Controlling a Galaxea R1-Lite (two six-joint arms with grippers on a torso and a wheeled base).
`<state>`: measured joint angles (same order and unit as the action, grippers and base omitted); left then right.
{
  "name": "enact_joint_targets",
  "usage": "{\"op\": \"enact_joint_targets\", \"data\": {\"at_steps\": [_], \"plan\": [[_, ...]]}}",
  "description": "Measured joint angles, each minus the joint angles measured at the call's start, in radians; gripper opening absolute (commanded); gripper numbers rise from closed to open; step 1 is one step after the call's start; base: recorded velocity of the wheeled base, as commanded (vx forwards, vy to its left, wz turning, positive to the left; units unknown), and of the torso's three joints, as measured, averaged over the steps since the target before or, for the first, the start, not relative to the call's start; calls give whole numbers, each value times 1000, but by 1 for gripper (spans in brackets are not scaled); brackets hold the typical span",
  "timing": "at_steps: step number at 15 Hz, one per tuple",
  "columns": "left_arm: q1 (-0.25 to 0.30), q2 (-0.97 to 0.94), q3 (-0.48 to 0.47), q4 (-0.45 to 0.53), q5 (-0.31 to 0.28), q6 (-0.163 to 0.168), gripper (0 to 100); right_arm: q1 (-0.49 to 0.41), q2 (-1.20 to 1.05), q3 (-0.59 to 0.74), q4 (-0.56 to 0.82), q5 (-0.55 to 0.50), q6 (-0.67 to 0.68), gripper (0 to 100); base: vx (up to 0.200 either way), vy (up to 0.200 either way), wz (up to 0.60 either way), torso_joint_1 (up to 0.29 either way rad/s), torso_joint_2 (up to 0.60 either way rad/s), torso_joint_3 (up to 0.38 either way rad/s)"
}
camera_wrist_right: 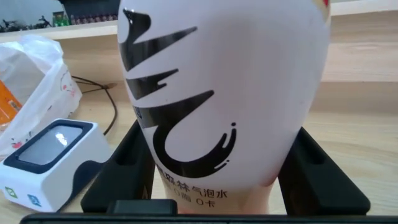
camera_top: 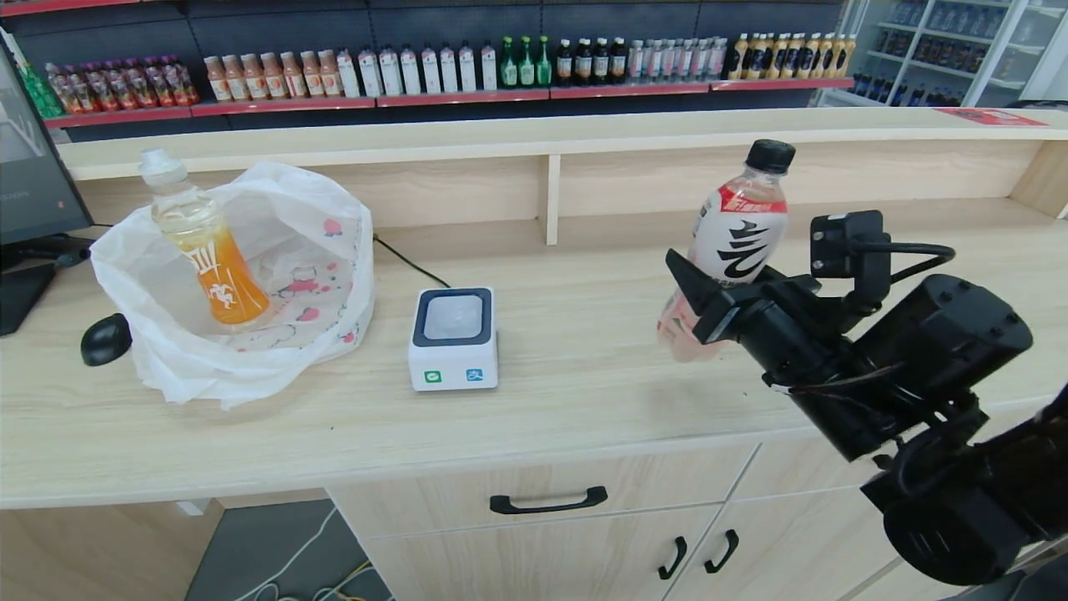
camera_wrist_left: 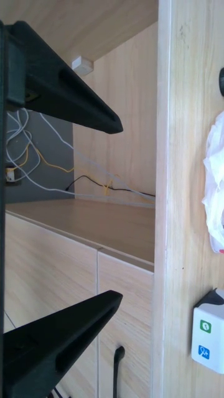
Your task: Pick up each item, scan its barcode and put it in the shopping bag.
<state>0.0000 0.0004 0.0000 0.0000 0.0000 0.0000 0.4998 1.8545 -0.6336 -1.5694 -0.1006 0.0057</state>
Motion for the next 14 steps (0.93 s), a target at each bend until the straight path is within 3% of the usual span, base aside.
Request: {"op": "enact_joint_targets", "data": {"at_steps": [8, 14], "plan": [[0, 0, 0, 0, 0, 0, 100, 14, -300, 260, -1, 0, 8, 0, 0, 0, 0, 0, 0, 0], [0, 0, 0, 0, 0, 0, 100, 44, -448, 400, 0, 43, 152, 0, 0, 0, 0, 0, 0, 0]]}}
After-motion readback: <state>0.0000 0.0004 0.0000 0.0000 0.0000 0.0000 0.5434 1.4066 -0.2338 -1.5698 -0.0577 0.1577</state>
